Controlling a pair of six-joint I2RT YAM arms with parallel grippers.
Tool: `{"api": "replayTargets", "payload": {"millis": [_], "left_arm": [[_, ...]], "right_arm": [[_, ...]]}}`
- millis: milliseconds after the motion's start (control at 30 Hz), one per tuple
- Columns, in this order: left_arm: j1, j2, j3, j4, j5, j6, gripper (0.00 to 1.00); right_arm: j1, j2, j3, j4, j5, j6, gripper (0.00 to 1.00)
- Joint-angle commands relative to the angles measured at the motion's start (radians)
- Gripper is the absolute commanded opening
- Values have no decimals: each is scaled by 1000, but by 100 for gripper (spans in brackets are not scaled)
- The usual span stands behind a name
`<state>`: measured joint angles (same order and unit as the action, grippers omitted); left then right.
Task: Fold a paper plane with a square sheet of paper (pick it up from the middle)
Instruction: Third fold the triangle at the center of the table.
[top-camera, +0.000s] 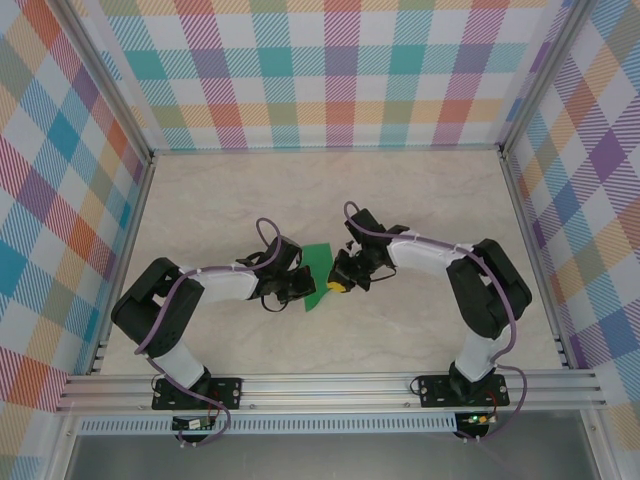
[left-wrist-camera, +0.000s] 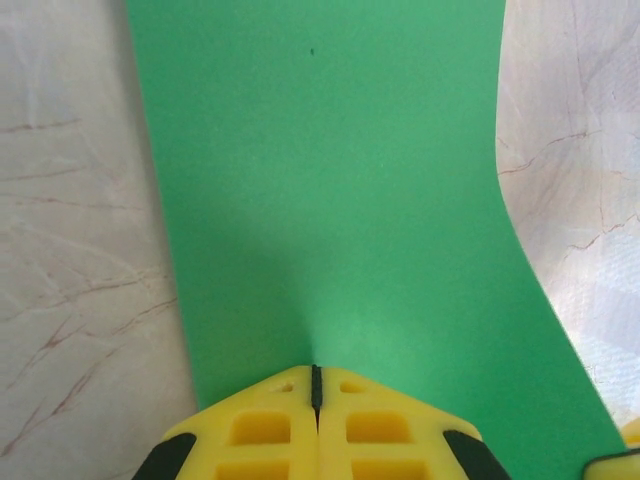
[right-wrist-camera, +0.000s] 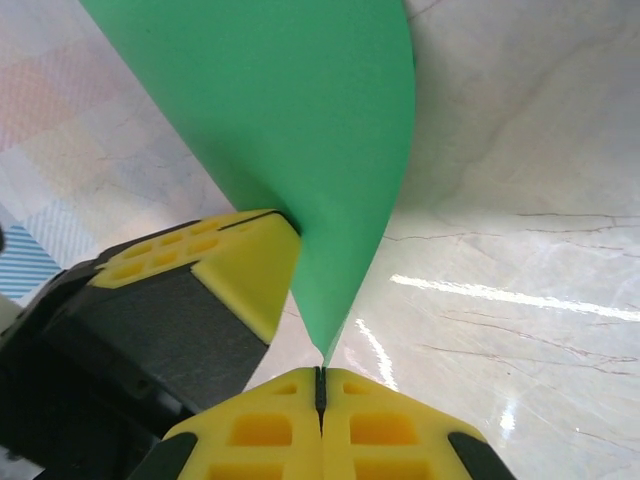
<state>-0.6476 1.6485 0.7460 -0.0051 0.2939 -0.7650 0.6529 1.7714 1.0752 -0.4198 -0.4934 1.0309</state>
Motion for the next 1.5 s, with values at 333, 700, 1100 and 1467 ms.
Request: {"api": "replayTargets", "payload": {"millis": [333,700,1100,1467], "left_arm": [[-2,-124,78,-147,-151,58,0],[17,-21,115,-185,-199,54,0],[22,43,127,-223,-212,54,0],[22,34,134,-238,-214,56,0]], "right_arm": [[26,117,111,-83,3,-87,6],[40,143,137,-3,19,-134,6],[45,171,143,79,3,-150,6],[46,202,146,130,-7,-161,6]]}}
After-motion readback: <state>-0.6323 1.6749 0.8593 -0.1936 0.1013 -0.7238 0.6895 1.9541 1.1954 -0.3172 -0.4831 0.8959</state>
